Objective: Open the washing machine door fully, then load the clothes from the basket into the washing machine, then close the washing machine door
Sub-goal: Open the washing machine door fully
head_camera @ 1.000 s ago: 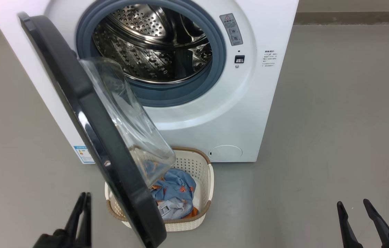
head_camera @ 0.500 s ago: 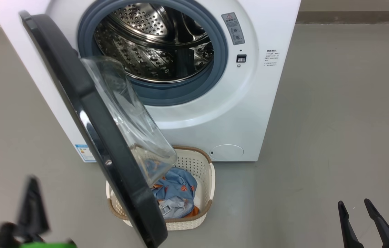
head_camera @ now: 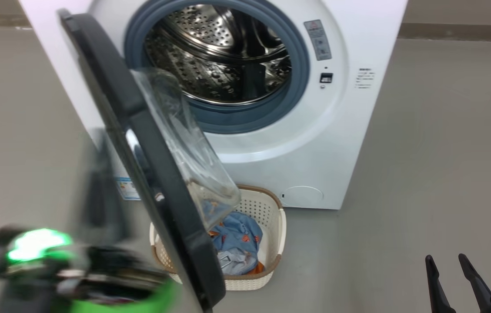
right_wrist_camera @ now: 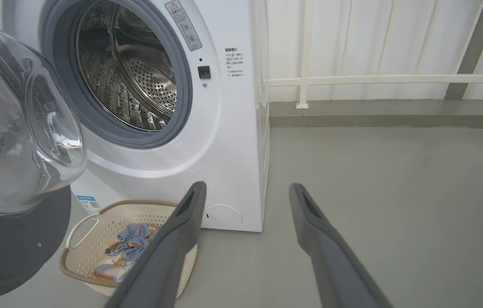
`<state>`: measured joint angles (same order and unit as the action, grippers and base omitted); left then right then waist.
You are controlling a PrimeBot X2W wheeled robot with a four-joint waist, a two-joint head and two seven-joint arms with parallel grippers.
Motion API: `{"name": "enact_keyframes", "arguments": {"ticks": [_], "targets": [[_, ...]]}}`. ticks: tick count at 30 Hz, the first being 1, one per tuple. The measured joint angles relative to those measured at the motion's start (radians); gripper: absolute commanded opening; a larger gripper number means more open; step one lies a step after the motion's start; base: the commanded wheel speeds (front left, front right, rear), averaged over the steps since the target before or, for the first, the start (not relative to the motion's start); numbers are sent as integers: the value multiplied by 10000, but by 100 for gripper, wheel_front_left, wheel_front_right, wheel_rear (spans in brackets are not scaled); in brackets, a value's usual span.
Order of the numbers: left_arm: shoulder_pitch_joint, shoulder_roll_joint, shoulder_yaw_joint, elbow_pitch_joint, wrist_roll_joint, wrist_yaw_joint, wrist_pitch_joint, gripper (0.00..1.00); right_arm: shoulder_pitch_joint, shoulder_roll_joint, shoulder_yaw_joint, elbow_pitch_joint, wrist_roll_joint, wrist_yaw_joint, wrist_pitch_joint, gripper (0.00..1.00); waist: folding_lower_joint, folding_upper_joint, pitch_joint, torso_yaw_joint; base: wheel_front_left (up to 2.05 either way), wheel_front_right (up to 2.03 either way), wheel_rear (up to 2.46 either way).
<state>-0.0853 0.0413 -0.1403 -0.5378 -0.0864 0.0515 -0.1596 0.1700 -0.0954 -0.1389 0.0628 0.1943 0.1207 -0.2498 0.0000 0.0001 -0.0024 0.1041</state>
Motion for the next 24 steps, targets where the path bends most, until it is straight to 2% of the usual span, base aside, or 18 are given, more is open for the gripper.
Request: {"name": "enact_keyframes", "arguments": {"ticks": [4,6,8,14,24], "targets": [[-614,12,-2374,-433,-800,21,984,0,28,90,-6,2,15,0,0,100,1,0,-7,263,0,0,0],[-639,12,-3317,-236,-1133,199,1331,0,32,123,4,2,15,0,0,100,0,0,-5,391,0,0,0],[-624,44,-4357,372,-1584,608,1664,0,30,151,2,4,15,0,0,100,0,-1,8,527,0,0,0],[-313,77,-4915,1726,-2088,1037,1916,0,28,167,-17,10,17,0,0,100,0,0,57,736,0,0,0],[261,184,-5327,3304,-2088,1089,1770,0,27,163,35,109,36,0,0,100,0,0,135,1085,0,0,0]]}}
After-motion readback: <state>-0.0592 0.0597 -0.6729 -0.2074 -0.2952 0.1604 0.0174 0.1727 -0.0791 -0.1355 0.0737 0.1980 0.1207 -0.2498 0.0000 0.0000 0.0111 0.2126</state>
